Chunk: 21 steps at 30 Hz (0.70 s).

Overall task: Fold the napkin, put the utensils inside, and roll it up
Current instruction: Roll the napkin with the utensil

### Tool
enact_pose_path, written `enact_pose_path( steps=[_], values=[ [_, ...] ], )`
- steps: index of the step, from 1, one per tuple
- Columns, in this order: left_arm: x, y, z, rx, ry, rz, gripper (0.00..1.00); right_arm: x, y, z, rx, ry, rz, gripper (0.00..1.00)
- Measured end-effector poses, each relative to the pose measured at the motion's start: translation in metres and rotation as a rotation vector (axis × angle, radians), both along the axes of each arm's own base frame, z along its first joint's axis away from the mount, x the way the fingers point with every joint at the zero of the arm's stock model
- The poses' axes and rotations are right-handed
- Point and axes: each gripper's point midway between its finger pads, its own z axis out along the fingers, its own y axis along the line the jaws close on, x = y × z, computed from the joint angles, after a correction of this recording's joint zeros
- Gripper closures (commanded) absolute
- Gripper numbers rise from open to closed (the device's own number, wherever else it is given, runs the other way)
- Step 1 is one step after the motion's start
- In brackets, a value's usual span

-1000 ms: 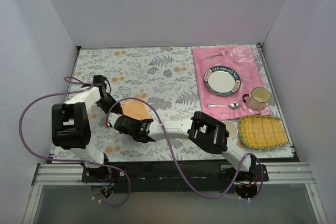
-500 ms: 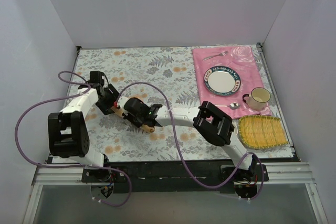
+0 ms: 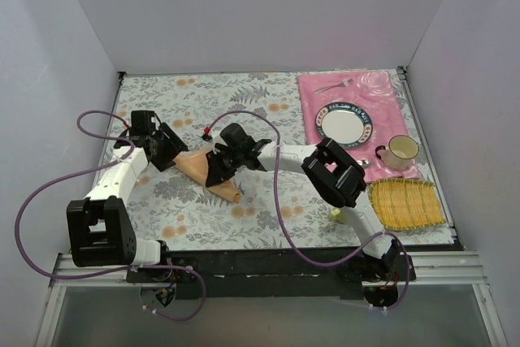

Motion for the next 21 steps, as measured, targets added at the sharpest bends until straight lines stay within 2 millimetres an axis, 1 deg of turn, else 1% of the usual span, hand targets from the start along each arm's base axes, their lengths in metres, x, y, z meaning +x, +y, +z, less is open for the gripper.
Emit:
enact_pose_path(
  steps=[2, 5, 6, 9, 13, 15, 17, 21],
  values=[
    [-0.006, -0.012, -0.009, -0.055, 0.016, -0.037, 0.53, 0.001, -0.002, -0.001, 0.05, 0.089, 0.001, 0.99],
    [-0.018, -0.03, -0.024, -0.148, 0.035, -0.093, 0.57, 0.004, -0.004, -0.003, 0.127, 0.222, 0.005, 0.99],
    [-0.022, -0.036, -0.029, -0.177, 0.044, -0.106, 0.61, 0.005, -0.005, -0.003, 0.151, 0.267, 0.007, 0.99],
    [-0.028, -0.047, -0.034, -0.236, 0.047, -0.134, 0.66, 0.004, -0.01, -0.004, 0.188, 0.351, 0.014, 0.99],
    [-0.019, -0.053, -0.027, -0.274, 0.001, -0.151, 0.7, -0.002, -0.015, -0.004, 0.208, 0.426, 0.029, 0.94],
    [-0.013, -0.054, -0.027, -0.283, -0.015, -0.151, 0.71, -0.003, -0.017, -0.003, 0.212, 0.44, 0.032, 0.91],
    [-0.008, -0.054, -0.031, -0.286, -0.017, -0.149, 0.71, -0.004, -0.018, -0.004, 0.213, 0.455, 0.036, 0.86],
    [-0.005, -0.052, -0.051, -0.28, 0.028, -0.133, 0.73, -0.005, -0.02, -0.004, 0.212, 0.466, 0.039, 0.8]
  ],
)
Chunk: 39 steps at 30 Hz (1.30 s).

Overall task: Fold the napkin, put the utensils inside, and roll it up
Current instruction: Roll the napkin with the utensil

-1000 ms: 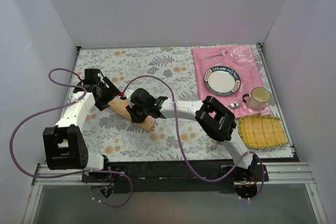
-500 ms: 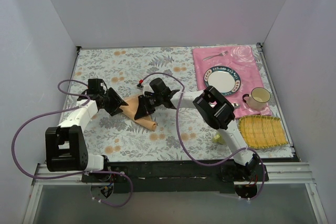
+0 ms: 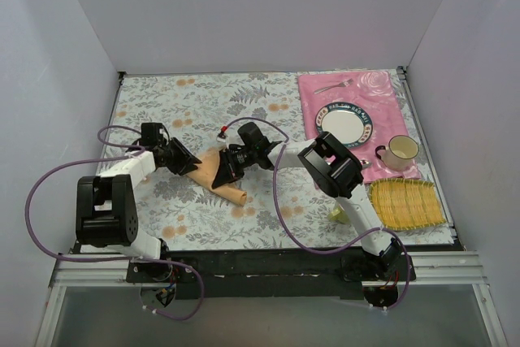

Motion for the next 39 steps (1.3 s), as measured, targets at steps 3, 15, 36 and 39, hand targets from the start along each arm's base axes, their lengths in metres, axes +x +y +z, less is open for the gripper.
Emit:
enact_pose_path(
  steps=[3, 15, 36, 39],
  values=[
    [0.0, 0.001, -0.013, 0.005, 0.033, 0.003, 0.74, -0.002, -0.002, -0.002, -0.009, -0.003, 0.01, 0.71],
    [0.001, 0.007, -0.033, 0.047, 0.064, -0.002, 0.74, 0.01, -0.045, 0.009, -0.249, -0.307, 0.014, 0.49],
    [0.009, 0.01, -0.014, 0.083, 0.015, -0.051, 0.46, 0.009, -0.056, 0.007, -0.324, -0.46, 0.096, 0.58],
    [0.02, 0.012, 0.01, 0.105, -0.047, -0.049, 0.41, 0.004, -0.052, 0.001, -0.308, -0.413, 0.101, 0.66]
  ],
)
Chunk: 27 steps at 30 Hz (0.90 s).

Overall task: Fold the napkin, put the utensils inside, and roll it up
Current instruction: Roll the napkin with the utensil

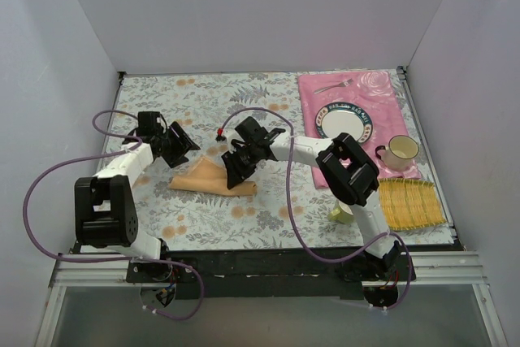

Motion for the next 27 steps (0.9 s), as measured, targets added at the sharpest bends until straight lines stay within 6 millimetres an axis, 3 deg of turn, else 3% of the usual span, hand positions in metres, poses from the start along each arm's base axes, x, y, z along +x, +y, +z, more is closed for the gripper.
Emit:
enact_pose_path(
  steps=[5, 9, 14, 18, 22, 25, 27],
  values=[
    [0.011, -0.002, 0.036, 0.023, -0.097, -0.003, 0.44, -0.001, 0.009, 0.0, 0.023, 0.066, -0.028, 0.75],
    [-0.001, -0.012, 0.041, 0.027, -0.097, -0.027, 0.48, -0.002, 0.017, -0.001, 0.038, 0.131, -0.079, 0.75],
    [-0.04, -0.016, 0.031, 0.016, -0.058, -0.024, 0.5, -0.005, 0.021, -0.004, 0.072, 0.226, -0.167, 0.74],
    [-0.059, -0.01, 0.024, 0.027, -0.041, 0.023, 0.53, -0.008, 0.019, -0.005, 0.121, 0.304, -0.222, 0.72],
    [-0.056, 0.0, 0.011, 0.051, -0.01, 0.07, 0.55, -0.009, 0.019, -0.005, 0.148, 0.337, -0.237, 0.69],
    [-0.05, 0.008, -0.008, 0.073, 0.035, 0.102, 0.57, -0.01, 0.019, -0.003, 0.153, 0.339, -0.237, 0.61],
    [-0.049, 0.014, -0.023, 0.077, 0.078, 0.124, 0.57, -0.011, 0.018, 0.001, 0.151, 0.321, -0.231, 0.48]
  ],
)
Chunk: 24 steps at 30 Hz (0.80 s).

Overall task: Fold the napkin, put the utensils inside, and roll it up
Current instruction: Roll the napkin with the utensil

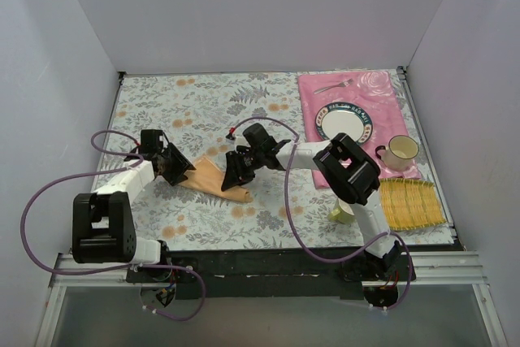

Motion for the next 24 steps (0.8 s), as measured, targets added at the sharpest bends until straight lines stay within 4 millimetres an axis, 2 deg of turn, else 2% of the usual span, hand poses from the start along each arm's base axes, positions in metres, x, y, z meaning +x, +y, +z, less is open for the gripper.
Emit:
enact_pose_path(
  steps=[1, 2, 6, 7, 13, 19, 24],
  values=[
    [0.002, 0.002, -0.003, -0.001, 0.003, 0.009, 0.57, 0.0, -0.001, 0.001, -0.006, -0.016, 0.005, 0.41],
    [0.006, 0.006, -0.004, 0.002, -0.005, 0.019, 0.57, -0.002, -0.002, 0.004, -0.009, -0.043, 0.02, 0.39],
    [0.012, 0.014, -0.007, 0.004, -0.012, 0.037, 0.57, -0.001, -0.003, 0.017, -0.071, -0.242, 0.092, 0.31],
    [0.014, 0.015, -0.008, 0.003, -0.012, 0.039, 0.57, 0.006, -0.003, 0.022, -0.09, -0.301, 0.099, 0.3],
    [0.028, 0.017, -0.01, -0.01, -0.009, 0.026, 0.58, -0.002, 0.029, 0.04, -0.173, -0.734, 0.263, 0.27],
    [0.033, 0.018, -0.012, -0.003, -0.01, 0.011, 0.58, -0.017, 0.04, 0.034, -0.271, -1.0, 0.398, 0.26],
    [0.034, 0.018, -0.013, -0.003, -0.003, 0.002, 0.58, -0.004, 0.04, 0.016, -0.376, -1.137, 0.447, 0.28]
  ],
)
